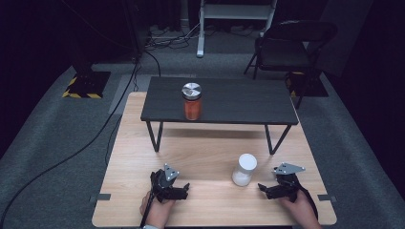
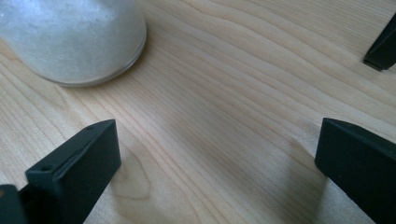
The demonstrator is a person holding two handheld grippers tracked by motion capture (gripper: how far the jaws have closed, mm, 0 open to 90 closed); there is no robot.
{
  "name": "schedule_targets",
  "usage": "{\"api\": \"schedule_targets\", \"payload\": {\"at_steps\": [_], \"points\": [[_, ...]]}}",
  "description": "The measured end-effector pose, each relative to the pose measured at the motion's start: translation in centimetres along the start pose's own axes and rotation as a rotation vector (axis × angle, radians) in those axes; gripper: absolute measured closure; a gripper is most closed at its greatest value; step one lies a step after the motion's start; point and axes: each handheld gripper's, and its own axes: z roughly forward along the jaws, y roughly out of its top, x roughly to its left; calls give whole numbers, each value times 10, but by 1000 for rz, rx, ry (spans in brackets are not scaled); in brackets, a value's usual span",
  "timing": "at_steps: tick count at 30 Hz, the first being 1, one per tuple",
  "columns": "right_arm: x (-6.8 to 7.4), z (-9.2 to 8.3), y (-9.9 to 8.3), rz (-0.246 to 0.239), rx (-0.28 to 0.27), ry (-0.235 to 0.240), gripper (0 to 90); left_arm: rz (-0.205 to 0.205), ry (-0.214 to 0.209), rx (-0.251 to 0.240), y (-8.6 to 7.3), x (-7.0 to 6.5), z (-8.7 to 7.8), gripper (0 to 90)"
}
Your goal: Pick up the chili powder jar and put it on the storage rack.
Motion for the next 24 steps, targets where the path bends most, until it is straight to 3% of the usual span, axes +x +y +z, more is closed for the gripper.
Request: {"api": "schedule_targets", "payload": {"at_steps": [24], "points": [[1,0,0,1,0,0,0,1,-1,4,-1,1,-1,2]]}}
